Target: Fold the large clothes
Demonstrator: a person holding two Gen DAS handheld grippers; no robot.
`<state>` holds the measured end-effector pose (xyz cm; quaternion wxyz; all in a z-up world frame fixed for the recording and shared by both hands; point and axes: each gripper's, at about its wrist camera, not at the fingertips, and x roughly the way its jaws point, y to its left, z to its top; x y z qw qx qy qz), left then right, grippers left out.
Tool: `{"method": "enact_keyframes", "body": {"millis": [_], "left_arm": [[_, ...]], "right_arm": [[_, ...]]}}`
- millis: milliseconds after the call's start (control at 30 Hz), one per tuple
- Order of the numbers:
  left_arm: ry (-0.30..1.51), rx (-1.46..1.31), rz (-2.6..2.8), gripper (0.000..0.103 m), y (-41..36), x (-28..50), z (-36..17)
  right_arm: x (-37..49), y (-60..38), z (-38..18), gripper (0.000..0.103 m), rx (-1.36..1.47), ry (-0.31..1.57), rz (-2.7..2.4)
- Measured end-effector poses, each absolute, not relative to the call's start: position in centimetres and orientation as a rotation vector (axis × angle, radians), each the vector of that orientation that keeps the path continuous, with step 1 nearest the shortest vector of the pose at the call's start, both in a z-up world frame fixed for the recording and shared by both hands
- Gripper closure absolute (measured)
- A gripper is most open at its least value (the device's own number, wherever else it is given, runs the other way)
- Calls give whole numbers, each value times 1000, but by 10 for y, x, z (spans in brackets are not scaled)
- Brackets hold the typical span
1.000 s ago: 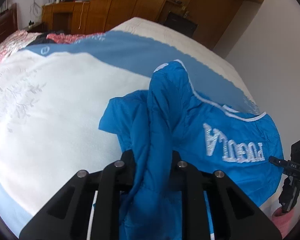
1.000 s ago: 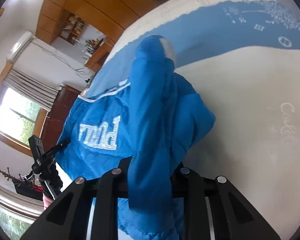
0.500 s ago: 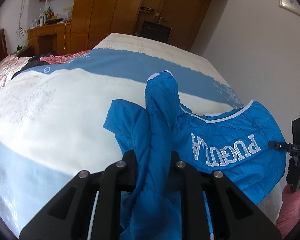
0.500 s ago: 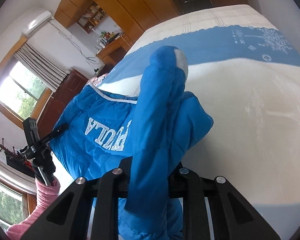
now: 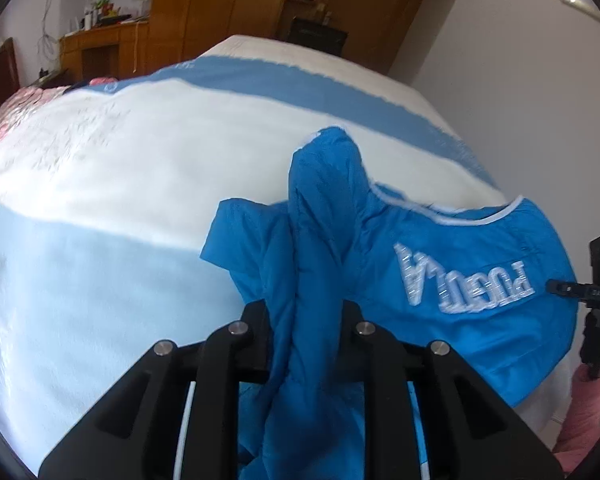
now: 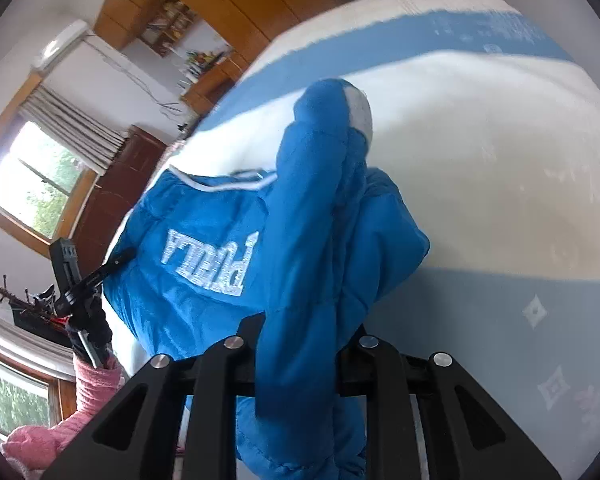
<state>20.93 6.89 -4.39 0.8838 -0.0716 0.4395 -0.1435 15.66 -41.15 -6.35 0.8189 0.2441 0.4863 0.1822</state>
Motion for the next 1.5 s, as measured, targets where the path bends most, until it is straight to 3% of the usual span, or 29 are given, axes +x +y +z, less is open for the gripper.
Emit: {"method": "enact_keyframes", "body": {"millis": [333, 633, 800, 1000, 1167, 1233, 1300, 1500], "left_arm": [[937, -118, -266, 68, 71, 218, -84], [911, -108, -250, 61, 71, 219, -98], [939, -158, -223, 50, 83, 207, -84], [882, -69, -125, 46, 83, 167, -46], [772, 48, -39, 46, 48, 128, -13], [726, 62, -49, 46, 34, 116, -4], [723, 46, -58, 46, 22, 110, -4], [833, 48, -82, 47, 0, 122, -45]], "right_arm": [[161, -420, -116, 73, 633, 1078, 363], [155, -419, -135, 63, 650, 1069, 349], [141, -417, -117, 49, 547, 1063, 274], [97, -402, -62, 48, 290, 1010, 134], [68, -365, -29, 63, 180, 950, 166], [64, -354, -30, 79, 159, 953, 175], [63, -343, -36, 85, 132, 971, 172], [66, -340, -70, 86, 147, 1044, 146]]}}
